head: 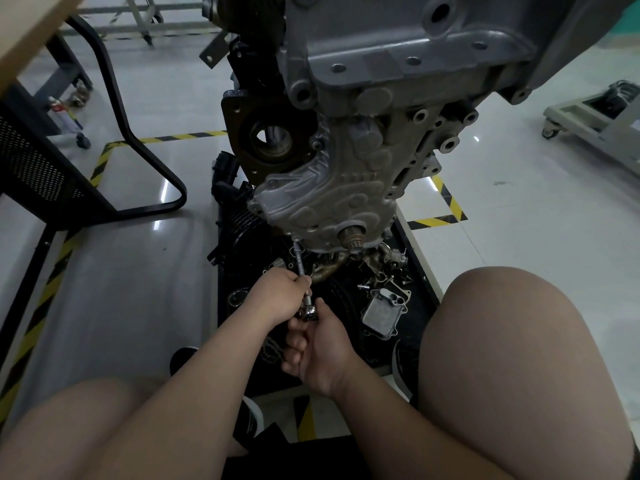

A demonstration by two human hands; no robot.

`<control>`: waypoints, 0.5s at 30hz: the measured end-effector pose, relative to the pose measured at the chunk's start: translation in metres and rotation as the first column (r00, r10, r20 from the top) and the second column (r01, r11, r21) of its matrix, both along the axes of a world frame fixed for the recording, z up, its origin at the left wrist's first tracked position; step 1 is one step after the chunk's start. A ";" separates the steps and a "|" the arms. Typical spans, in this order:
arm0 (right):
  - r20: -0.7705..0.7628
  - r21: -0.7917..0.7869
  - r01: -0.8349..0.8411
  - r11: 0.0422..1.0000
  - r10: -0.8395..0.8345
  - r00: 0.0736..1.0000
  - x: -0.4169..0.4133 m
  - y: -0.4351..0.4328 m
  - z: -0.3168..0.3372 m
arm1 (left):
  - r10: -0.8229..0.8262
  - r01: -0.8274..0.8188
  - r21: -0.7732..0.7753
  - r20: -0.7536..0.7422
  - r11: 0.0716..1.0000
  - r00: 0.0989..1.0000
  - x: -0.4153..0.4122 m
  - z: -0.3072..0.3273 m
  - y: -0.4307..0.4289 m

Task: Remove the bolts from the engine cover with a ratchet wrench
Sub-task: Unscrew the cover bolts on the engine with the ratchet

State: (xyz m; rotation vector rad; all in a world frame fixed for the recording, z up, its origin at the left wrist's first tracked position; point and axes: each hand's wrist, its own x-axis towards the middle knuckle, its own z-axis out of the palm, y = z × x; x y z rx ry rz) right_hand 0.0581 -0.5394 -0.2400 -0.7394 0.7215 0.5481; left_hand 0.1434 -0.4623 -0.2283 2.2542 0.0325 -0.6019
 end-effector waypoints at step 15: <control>0.255 -0.823 0.061 0.565 0.271 0.928 -0.009 -0.001 -0.016 | -0.033 0.032 0.043 0.020 0.999 0.999 0.001 0.002 0.003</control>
